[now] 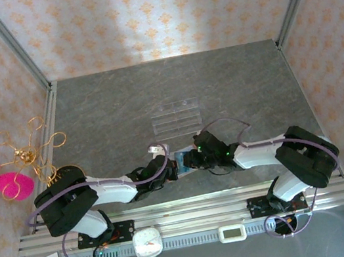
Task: Take the credit cards out of the card holder
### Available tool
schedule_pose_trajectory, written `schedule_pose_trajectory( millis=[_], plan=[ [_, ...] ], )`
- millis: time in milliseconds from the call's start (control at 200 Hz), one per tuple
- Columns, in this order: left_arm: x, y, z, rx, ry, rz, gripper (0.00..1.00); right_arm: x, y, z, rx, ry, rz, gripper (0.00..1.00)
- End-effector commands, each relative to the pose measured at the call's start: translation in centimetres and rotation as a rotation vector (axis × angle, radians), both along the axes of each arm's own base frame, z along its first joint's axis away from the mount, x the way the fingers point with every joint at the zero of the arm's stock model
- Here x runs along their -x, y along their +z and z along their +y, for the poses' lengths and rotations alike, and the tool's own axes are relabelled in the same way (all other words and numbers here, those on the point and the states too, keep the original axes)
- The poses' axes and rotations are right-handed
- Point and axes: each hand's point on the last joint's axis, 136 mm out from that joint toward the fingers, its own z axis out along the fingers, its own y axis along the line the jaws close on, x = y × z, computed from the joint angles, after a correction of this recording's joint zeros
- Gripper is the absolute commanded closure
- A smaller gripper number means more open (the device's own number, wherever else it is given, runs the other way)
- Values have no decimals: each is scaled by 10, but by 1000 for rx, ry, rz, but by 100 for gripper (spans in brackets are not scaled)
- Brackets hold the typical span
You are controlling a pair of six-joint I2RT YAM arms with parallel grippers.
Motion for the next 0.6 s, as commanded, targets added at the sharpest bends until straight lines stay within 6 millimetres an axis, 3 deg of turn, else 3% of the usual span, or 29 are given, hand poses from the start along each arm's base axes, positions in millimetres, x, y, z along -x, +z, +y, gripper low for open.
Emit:
schedule_pose_trajectory(
  millis=[0,230,290,370,596],
  plan=[
    [20,-36,27,-129,-22,105,100,-3,-8,-4,-1,-20,13,69],
    [24,-44,21,-140,-66,131,100,-4,-3,15,-79,22,25,74],
    [24,-44,20,-145,-73,132,100,-5,-6,14,-73,16,31,81],
    [23,-42,22,-149,-69,126,100,-6,-9,4,-38,-21,28,91],
    [22,-40,24,-141,-73,121,100,-4,-6,-39,56,-119,-14,98]
  ],
)
